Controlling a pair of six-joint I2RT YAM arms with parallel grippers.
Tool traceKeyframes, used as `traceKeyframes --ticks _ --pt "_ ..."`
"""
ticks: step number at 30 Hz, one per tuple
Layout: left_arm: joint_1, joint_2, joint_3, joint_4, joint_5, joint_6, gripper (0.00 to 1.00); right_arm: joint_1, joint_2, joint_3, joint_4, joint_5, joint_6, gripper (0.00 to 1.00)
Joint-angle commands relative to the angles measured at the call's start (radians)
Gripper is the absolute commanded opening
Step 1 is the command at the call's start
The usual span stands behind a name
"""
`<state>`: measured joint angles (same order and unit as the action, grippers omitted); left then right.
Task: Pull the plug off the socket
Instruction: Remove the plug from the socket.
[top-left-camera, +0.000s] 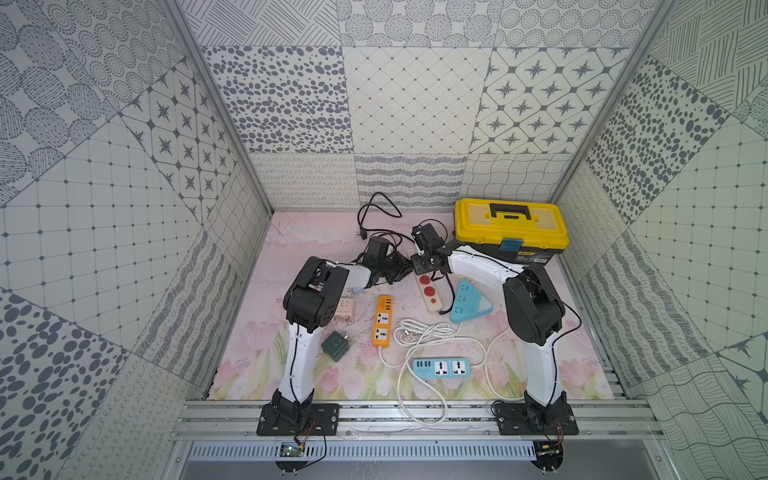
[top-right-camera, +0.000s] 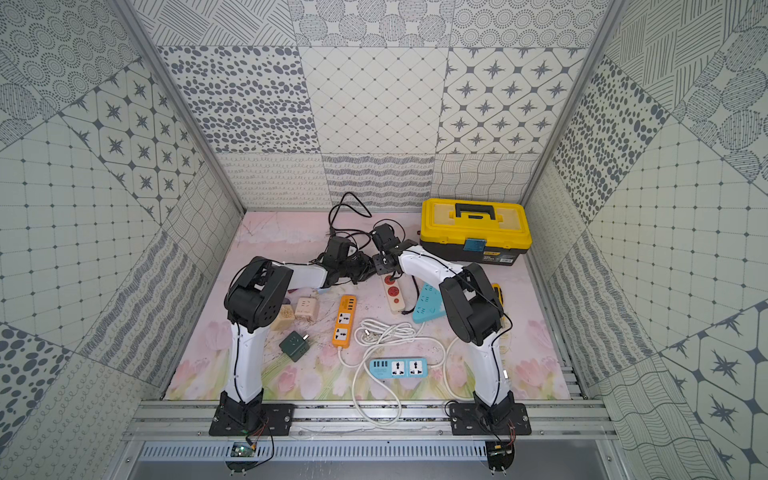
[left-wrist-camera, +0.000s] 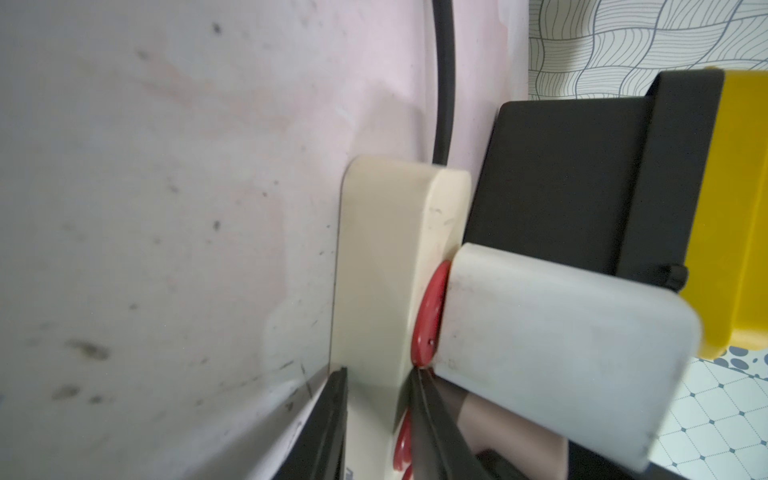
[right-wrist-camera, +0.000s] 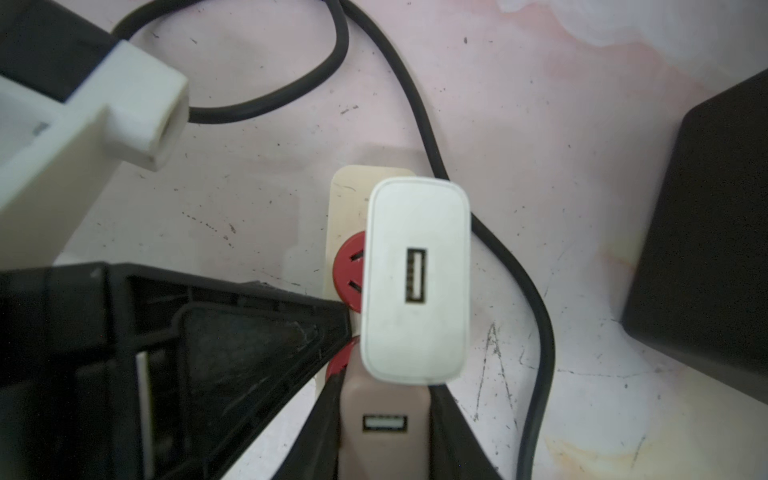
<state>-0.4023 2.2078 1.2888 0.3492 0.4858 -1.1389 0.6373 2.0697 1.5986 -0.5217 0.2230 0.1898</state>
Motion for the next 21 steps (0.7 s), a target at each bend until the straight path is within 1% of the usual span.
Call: traceKeyframes --ticks 1,3,5,8,9,10,11,12,15,18,21 --pt "0.001 0.061 -0.02 -0.378 -0.234 0.018 0.28 0.058 -0.014 0.068 -0.068 -0.073 -0.007 0.15" --pt "0.002 0.058 -0.024 -0.38 -0.234 0.019 0.28 0.019 -0.014 0.086 -0.082 -0.127 0.012 0.15" --pt "0.001 0.055 -0.028 -0.381 -0.238 0.02 0.28 -0.038 -0.031 0.063 -0.056 -0.226 0.041 0.15" --pt "0.002 0.054 -0.028 -0.381 -0.237 0.02 0.28 -0.116 -0.07 -0.038 0.051 -0.408 0.08 0.14" --pt "0.001 0.054 -0.028 -0.379 -0.237 0.021 0.28 -0.129 -0.087 -0.081 0.095 -0.444 0.091 0.14" --pt "0.001 0.055 -0.028 -0.381 -0.236 0.018 0.28 -0.13 -0.1 -0.117 0.123 -0.453 0.091 0.14" --pt "0.002 0.056 -0.028 -0.379 -0.237 0.017 0.28 -0.127 -0.112 -0.144 0.142 -0.445 0.088 0.14" --pt "0.001 0.055 -0.027 -0.379 -0.237 0.017 0.28 -0.111 -0.125 -0.171 0.158 -0.407 0.082 0.14" --pt "0.001 0.059 -0.021 -0.382 -0.237 0.019 0.28 -0.029 -0.148 -0.2 0.153 -0.233 0.052 0.14" --pt "0.001 0.062 -0.012 -0.39 -0.237 0.02 0.27 0.037 -0.132 -0.126 0.065 -0.073 0.027 0.14" --pt "0.001 0.066 -0.005 -0.396 -0.236 0.021 0.28 0.042 -0.094 0.003 -0.049 -0.017 0.006 0.15"
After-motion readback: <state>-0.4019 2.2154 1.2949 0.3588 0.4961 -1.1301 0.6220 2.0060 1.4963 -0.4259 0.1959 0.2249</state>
